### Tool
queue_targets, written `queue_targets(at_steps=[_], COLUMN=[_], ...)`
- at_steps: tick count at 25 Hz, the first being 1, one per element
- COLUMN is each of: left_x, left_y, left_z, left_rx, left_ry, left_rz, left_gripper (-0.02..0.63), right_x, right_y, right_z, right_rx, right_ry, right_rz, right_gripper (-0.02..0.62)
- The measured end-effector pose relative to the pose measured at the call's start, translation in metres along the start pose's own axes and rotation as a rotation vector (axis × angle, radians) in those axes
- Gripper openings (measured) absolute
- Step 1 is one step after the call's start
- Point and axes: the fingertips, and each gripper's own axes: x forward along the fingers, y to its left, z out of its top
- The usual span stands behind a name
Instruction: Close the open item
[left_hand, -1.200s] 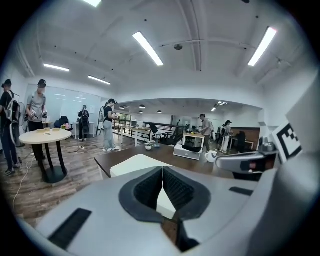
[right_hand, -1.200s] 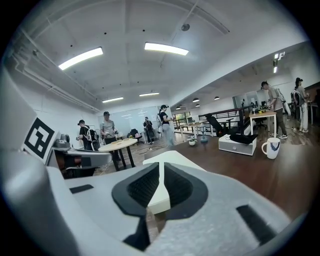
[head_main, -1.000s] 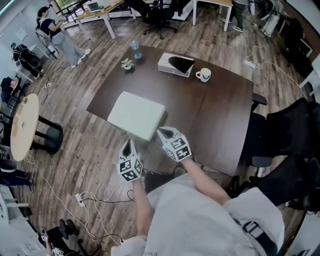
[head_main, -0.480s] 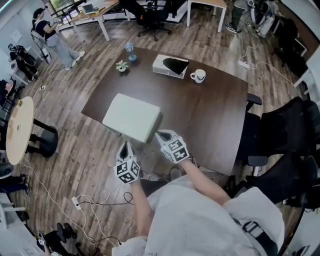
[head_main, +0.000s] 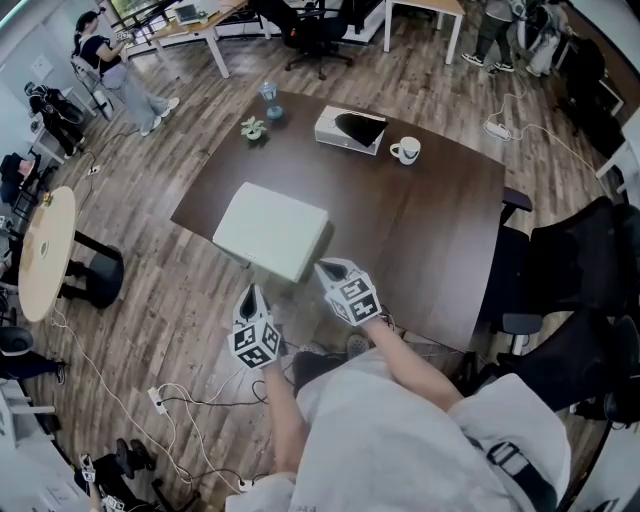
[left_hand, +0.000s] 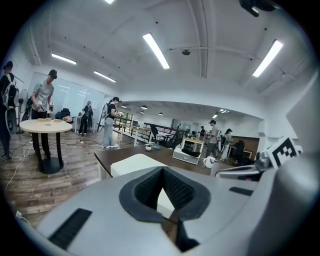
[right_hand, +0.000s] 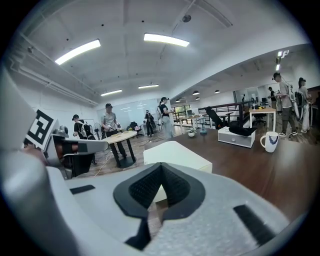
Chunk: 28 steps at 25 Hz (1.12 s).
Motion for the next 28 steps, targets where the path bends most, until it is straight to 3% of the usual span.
queue_targets(at_steps=[28], left_x=[-0.001], left_y=[0.008], left_z=[0.002], left_rx=[0.003], left_ry=[-0.003], left_rz=[0.039], left_gripper=[0.005], right_x=[0.005], right_y=[0.019], right_z=[-0.003], right_rx=[-0.058], right_ry=[0.019], right_rz=[0.089], right_gripper=[0.002])
